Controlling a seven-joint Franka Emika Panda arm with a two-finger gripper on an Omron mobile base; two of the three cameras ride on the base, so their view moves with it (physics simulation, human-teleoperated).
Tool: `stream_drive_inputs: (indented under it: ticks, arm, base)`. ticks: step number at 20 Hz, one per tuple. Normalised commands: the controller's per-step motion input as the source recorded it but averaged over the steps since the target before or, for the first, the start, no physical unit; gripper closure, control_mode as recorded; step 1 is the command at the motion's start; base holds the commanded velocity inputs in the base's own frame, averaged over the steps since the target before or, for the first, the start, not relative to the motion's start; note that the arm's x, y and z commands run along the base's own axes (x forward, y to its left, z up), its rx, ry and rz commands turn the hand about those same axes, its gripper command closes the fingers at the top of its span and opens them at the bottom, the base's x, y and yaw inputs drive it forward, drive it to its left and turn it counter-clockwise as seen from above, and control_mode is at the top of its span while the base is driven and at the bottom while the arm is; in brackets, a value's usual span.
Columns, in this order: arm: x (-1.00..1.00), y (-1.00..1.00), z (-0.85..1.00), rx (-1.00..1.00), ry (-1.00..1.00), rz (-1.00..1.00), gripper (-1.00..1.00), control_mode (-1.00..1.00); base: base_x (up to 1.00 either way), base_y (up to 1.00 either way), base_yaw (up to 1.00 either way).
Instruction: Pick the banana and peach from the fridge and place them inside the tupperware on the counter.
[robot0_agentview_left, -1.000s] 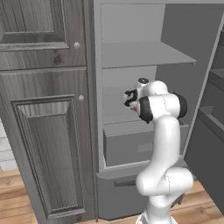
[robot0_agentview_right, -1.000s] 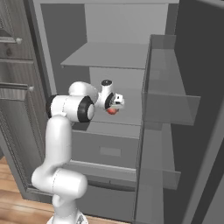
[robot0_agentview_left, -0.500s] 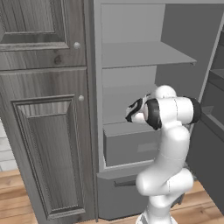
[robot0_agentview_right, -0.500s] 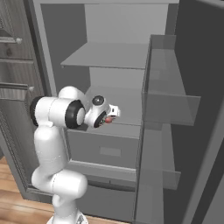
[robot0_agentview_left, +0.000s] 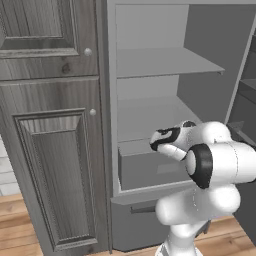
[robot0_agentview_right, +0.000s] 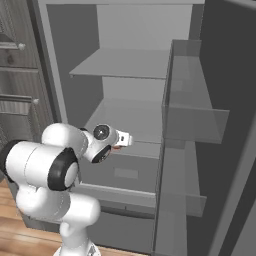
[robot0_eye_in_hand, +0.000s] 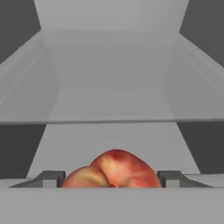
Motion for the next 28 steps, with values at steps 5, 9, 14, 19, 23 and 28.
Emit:
stream_drive_inputs:
  ticks: [5, 9, 14, 19, 23, 28]
  arm:
    - [-0.37, -0.24, 1.0, 0.08, 0.0, 0.02, 1.0, -1.0]
    - [-0.11, -0.07, 1.0, 0.08, 0.01, 0.0, 1.0, -1.0]
    - [-0.17, -0.01, 1.0, 0.02, 0.23, 0.0, 1.0, -1.0]
    - [-0.44, 0.0, 0.48, 0.0, 0.36, 0.0, 1.0, -1.0]
    - [-0.69, 0.0, 0.04, 0.0, 0.17, 0.0, 1.0, -1.0]
    - [-0.71, 0.0, 0.0, 0.0, 0.0, 0.0, 1.0, -1.0]
  base:
    - [0.0, 0.0, 0.0]
    - [0.0, 0.0, 0.0]
    - [0.0, 0.0, 0.0]
    - [0.0, 0.0, 0.0]
    - [0.0, 0.0, 0.0]
    - [0.0, 0.0, 0.0]
